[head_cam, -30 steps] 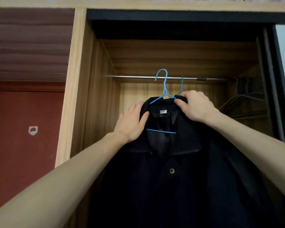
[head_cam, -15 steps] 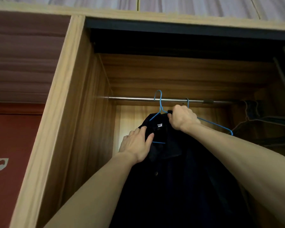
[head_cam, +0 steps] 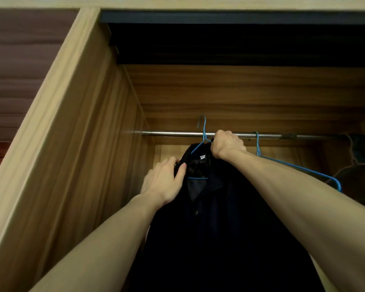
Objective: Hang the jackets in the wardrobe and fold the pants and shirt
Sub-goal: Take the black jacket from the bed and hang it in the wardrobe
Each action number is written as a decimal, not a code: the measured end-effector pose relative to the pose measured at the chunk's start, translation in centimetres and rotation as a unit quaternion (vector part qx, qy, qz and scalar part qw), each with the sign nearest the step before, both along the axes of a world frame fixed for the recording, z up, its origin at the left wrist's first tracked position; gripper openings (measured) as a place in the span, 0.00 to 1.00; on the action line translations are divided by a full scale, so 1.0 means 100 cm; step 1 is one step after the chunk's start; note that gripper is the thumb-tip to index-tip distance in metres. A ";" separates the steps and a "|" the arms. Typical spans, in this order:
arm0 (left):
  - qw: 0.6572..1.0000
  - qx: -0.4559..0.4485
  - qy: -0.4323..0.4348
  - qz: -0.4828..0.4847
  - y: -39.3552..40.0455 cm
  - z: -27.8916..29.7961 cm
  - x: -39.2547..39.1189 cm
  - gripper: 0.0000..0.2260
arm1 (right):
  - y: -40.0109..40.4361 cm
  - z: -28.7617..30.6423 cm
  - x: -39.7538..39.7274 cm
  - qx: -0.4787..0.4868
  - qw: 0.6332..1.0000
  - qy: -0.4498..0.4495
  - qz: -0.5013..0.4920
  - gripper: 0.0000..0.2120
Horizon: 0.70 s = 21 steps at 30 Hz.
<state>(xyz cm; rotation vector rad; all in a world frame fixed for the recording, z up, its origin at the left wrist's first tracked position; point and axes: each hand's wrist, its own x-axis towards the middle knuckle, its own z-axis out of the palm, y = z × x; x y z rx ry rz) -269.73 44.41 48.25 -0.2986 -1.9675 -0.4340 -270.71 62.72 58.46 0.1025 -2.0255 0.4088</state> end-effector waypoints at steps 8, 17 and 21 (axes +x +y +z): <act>1.000 -0.007 -0.020 0.013 -0.006 -0.017 -0.011 0.19 | -0.004 -0.006 -0.013 -0.015 1.000 -0.008 0.004 0.13; 0.999 -0.022 -0.029 -0.006 -0.003 -0.029 0.005 0.21 | -0.020 -0.038 -0.013 -0.021 0.999 -0.044 -0.003 0.12; 1.000 -0.012 -0.020 -0.015 -0.003 -0.035 0.016 0.20 | -0.026 -0.038 -0.006 -0.042 0.997 -0.056 0.025 0.09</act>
